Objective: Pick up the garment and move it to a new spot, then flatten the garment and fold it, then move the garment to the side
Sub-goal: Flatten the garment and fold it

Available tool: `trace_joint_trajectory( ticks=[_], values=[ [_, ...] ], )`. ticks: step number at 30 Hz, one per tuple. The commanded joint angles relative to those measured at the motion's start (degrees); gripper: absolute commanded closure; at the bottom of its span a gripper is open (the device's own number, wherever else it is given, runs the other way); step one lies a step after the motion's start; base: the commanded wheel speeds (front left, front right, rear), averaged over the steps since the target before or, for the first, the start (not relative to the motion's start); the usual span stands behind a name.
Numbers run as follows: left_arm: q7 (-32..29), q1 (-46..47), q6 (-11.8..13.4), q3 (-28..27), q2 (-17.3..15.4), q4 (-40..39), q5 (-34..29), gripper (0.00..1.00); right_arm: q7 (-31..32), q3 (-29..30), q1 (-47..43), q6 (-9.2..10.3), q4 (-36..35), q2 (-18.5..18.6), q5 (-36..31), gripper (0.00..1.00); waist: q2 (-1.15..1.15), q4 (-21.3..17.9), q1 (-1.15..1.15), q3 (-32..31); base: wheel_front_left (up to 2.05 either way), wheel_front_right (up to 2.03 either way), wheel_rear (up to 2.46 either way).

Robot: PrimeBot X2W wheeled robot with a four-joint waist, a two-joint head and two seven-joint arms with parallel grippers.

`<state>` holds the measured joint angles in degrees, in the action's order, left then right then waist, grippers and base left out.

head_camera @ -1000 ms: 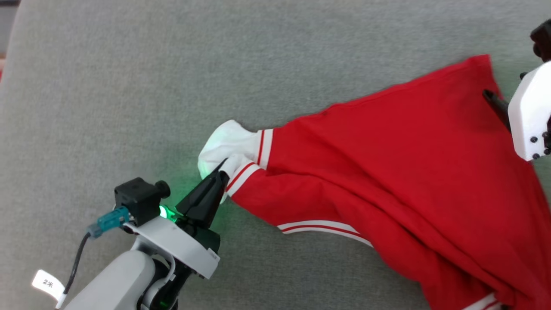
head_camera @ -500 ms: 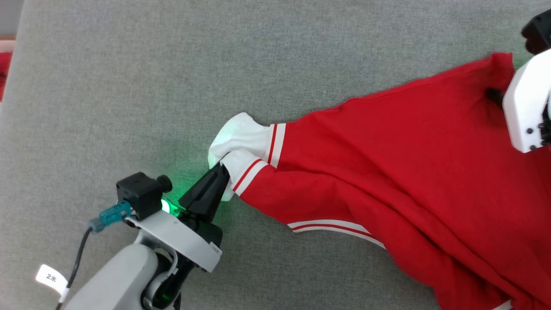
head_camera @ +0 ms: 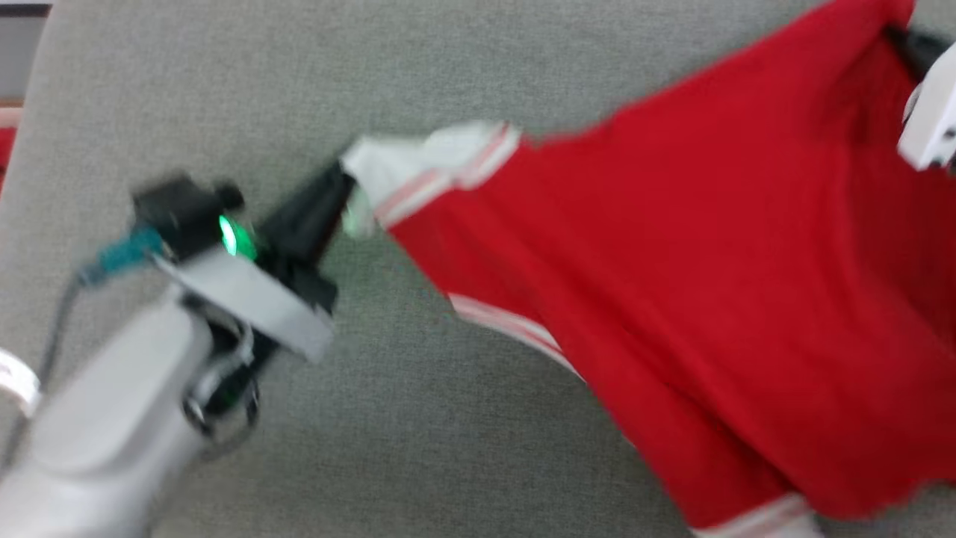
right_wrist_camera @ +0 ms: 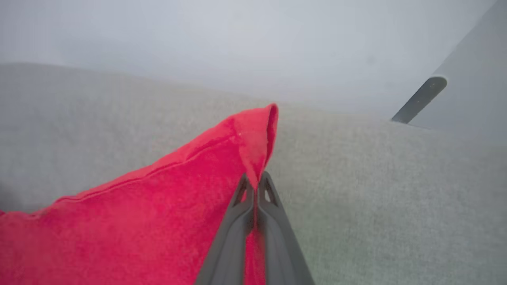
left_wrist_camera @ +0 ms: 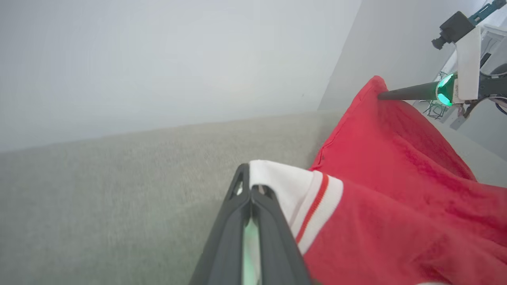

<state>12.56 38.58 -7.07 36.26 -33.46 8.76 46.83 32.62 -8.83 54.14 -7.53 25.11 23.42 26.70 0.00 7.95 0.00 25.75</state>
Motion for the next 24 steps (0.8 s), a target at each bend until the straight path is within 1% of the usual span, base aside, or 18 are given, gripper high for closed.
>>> trace_joint_trajectory(
  ticks=[1,3,6,9,14,16,19,21,24],
  values=[
    [-0.1,3.7,-0.3,-0.6,-0.5,0.7,-0.2,1.00,-1.9,2.3,1.9,0.09,1.0,-1.0,-0.9,1.00,0.00,-0.4,0.00,-0.1,0.00,0.00,0.00],
    [-0.5,8.3,-0.4,-1.1,0.2,1.8,1.5,1.00,-4.5,5.8,4.6,0.09,2.6,-2.5,-2.2,1.00,0.00,-0.8,0.00,0.1,0.00,0.00,0.00],
    [-1.1,16.8,-0.4,-0.6,0.1,4.4,2.7,1.00,-8.7,11.0,9.3,0.09,5.2,-4.7,-4.8,1.00,0.00,-1.5,0.00,0.7,0.00,0.00,0.00],
    [-1.7,25.8,-0.4,-1.0,0.8,8.1,7.2,1.00,-12.2,15.9,15.3,0.09,7.9,-7.1,-7.3,1.00,0.00,-2.3,0.00,2.0,0.00,0.00,0.00],
    [-2.2,40.9,-0.3,-2.2,1.4,17.4,12.4,1.00,-18.2,22.3,26.1,0.09,12.2,-11.0,-10.9,1.00,0.00,-4.4,0.00,4.9,0.00,0.00,0.00],
    [-1.5,47.1,-0.3,-3.4,1.7,22.0,13.8,1.00,-21.0,24.7,30.3,0.09,13.8,-12.5,-12.4,1.00,0.00,-5.2,0.00,6.0,0.00,0.00,0.00],
    [0.4,55.4,-0.3,-5.5,2.6,28.1,14.9,1.00,-25.8,27.8,36.1,0.11,15.5,-13.7,-14.9,1.00,0.00,-6.2,0.00,7.2,0.00,0.00,0.00],
    [1.4,58.7,-0.3,-5.8,3.3,30.2,14.5,1.00,-28.0,29.2,38.6,0.12,17.1,-14.1,-16.2,1.00,0.00,-6.4,0.00,7.5,0.00,0.00,0.00],
    [2.0,59.9,-0.3,-4.7,4.4,30.2,16.4,1.00,-30.0,30.0,40.7,0.11,19.8,-14.4,-17.5,1.00,0.00,-6.4,0.00,7.4,0.00,0.00,0.00]
  ],
)
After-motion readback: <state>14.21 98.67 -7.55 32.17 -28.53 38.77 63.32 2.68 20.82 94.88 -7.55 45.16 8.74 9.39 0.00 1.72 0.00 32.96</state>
